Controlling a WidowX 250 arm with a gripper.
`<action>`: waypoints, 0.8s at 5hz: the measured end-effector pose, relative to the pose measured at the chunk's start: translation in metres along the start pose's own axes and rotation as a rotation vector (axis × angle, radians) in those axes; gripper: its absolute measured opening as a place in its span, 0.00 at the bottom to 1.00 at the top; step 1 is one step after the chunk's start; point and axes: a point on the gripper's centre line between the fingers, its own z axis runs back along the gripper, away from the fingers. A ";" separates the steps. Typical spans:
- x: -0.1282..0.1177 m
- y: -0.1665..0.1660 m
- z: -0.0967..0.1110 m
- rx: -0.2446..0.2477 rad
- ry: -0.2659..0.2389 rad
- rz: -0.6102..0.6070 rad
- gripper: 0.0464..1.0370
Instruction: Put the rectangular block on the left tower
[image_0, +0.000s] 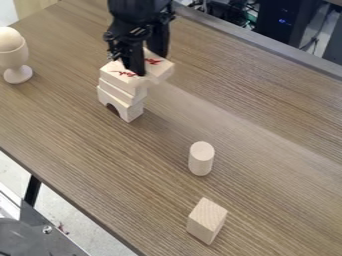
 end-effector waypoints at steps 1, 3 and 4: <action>0.008 0.004 -0.001 0.005 0.000 0.022 0.51; 0.011 0.005 -0.010 0.027 -0.002 0.040 0.51; 0.013 0.005 -0.014 0.039 -0.009 0.038 0.51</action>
